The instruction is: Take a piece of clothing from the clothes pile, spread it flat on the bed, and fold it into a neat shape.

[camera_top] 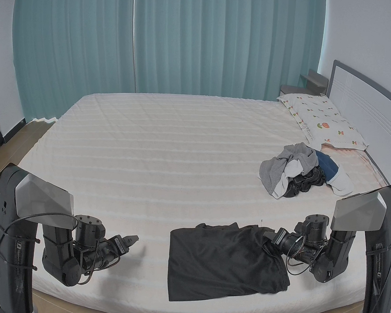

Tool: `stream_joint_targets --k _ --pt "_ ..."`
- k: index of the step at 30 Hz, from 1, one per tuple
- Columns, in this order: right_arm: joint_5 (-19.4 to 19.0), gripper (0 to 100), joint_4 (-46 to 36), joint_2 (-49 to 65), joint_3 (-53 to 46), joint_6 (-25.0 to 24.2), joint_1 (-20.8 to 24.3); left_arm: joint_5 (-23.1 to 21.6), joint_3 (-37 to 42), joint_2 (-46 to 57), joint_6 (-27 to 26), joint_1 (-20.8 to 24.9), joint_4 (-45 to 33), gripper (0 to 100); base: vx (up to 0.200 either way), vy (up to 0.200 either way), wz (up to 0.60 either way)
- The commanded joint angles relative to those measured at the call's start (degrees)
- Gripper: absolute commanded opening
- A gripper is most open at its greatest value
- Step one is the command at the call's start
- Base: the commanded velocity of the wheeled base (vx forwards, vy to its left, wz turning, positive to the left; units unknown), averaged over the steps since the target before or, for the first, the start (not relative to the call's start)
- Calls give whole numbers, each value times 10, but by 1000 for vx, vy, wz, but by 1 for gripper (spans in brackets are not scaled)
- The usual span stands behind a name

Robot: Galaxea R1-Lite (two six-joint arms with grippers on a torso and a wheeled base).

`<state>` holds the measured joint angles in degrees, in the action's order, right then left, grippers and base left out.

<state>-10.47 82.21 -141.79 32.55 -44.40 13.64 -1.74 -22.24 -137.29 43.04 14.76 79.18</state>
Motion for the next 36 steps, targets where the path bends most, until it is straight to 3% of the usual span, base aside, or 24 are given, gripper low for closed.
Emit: stream_joint_targets --k 1,9,36 --pt "1 0 1 -5 7 -1 -5 0 0 -1 0 0 0 100 0 0 0" --pt "1 0 1 -5 19 -15 -39 1 0 -2 0 2 0 100 0 0 0" --pt "5 0 -1 -14 17 -16 -62 2 1 -2 0 2 0 100 0 0 0"
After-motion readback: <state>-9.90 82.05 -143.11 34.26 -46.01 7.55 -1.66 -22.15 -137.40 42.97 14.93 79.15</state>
